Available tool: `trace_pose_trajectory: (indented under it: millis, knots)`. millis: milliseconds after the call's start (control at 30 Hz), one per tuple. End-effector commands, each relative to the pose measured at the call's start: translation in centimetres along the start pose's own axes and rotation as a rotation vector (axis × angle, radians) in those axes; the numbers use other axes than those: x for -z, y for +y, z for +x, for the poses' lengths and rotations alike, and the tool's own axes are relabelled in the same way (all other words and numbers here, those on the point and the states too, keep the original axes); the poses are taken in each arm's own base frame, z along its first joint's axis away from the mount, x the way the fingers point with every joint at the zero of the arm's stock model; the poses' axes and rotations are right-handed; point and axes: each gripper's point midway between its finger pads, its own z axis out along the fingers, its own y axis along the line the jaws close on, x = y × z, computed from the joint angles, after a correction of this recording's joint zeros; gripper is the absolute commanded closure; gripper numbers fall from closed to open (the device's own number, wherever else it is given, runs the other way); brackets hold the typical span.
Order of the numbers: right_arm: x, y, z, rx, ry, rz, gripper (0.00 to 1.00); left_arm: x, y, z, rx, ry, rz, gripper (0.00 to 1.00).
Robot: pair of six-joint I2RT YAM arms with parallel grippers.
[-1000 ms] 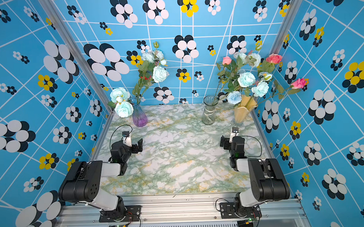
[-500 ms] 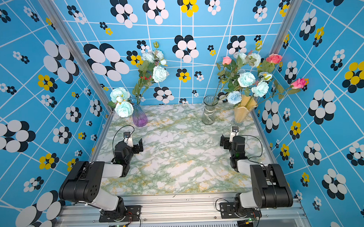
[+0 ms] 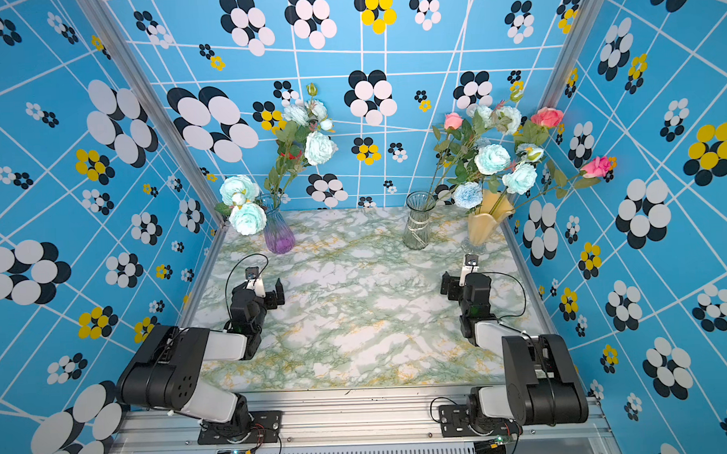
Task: Pick out blue flowers from the vase
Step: Move the vase to the center of the board.
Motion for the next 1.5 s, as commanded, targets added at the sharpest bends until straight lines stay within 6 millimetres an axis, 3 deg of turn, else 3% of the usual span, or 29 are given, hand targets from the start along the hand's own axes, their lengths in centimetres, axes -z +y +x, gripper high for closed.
trace_pose_trajectory:
  millis: [0, 133, 233, 367, 500, 733, 867, 1100, 1233, 1467]
  knots:
    - [1.2, -1.2, -2.5, -0.092, 0.026, 0.075, 0.01, 1.9, 0.8, -5.1, -0.037, -0.08, -0.104, 0.0]
    - [2.3, -1.7, -3.1, -0.165, 0.069, 0.101, 0.01, 3.8, 1.8, -11.0, 0.065, -0.089, -0.143, 0.01]
    - [4.0, -3.3, -3.0, -0.269, 0.077, 0.186, 0.01, 4.9, 2.4, -14.0, 0.194, -0.109, -0.142, 0.0]
    - [5.9, -3.2, -4.1, -0.303, 0.061, 0.148, 0.02, 4.8, 4.1, -14.9, 0.398, -0.043, -0.114, 0.0]
    - [7.0, -2.9, -5.1, -0.312, 0.019, 0.109, 0.14, 3.7, 6.6, -14.3, 0.595, 0.004, -0.111, 0.0]
    - [8.0, -3.1, -5.9, -0.319, -0.006, 0.112, 0.27, 0.0, 9.5, -13.5, 0.754, 0.104, -0.086, 0.0]
    - [7.9, -2.8, -6.0, -0.321, 0.016, 0.096, 0.31, -3.2, 9.5, -14.9, 0.776, 0.16, -0.022, 0.06]
    - [8.2, -1.9, -6.5, -0.306, 0.05, 0.048, 0.35, -6.4, 9.7, -18.4, 0.743, 0.147, -0.007, 0.19]
    - [8.4, -0.7, -6.9, -0.285, 0.078, -0.023, 0.35, -9.4, 8.6, -18.5, 0.736, 0.241, 0.02, 0.19]
    - [8.6, 0.1, -7.3, -0.28, 0.092, -0.067, 0.35, -13.5, 4.8, -18.2, 0.591, 0.366, 0.033, 0.23]
